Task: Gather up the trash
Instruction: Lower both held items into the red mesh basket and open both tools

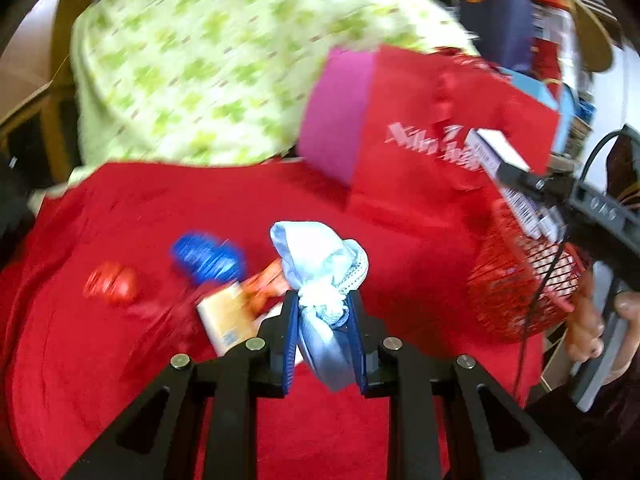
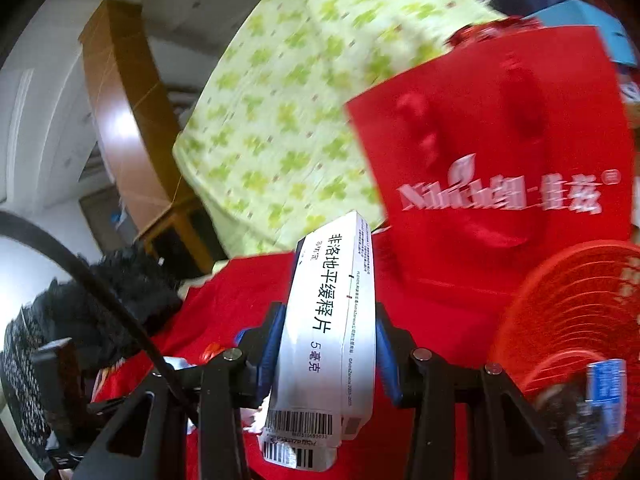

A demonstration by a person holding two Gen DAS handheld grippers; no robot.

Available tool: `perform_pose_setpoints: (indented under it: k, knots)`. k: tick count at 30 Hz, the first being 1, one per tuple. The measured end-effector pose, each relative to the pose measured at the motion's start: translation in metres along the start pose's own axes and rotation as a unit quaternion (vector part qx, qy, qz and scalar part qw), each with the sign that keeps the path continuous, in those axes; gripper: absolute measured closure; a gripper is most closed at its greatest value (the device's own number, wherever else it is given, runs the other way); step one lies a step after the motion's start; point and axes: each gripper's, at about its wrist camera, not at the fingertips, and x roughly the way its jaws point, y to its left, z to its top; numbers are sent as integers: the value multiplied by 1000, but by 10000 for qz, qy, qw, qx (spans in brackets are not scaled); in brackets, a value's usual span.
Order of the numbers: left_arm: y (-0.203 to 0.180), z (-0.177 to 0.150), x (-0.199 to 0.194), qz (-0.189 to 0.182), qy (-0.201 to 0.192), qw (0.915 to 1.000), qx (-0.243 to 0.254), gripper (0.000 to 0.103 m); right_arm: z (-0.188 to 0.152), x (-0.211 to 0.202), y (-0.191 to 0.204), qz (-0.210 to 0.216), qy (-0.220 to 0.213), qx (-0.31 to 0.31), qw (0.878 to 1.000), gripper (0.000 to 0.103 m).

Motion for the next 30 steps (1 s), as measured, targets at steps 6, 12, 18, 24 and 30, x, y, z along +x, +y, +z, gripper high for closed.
perform_pose_setpoints:
  k: [6, 12, 18, 24, 30]
  knots:
    - [-64, 30, 7, -463, -135, 9982, 369, 78, 11, -47, -48, -333, -475, 342, 9977, 58]
    - [-130, 53, 26, -871, -127, 9937, 692, 78, 16, -93, -100, -593, -833, 826, 9913, 58]
    - [-194, 60, 45, -1271, 18, 9855, 1120, 78, 17, -119, -140, -734, -961, 1348, 9835, 56]
    - [-235, 52, 83, -1399, 428, 9803, 1327, 64, 15, -118, -168, -676, -712, 1845, 9779, 36]
    - [-226, 42, 88, -1361, 458, 9817, 1255, 42, 17, -126, -171, -559, -1005, 2055, 9719, 32]
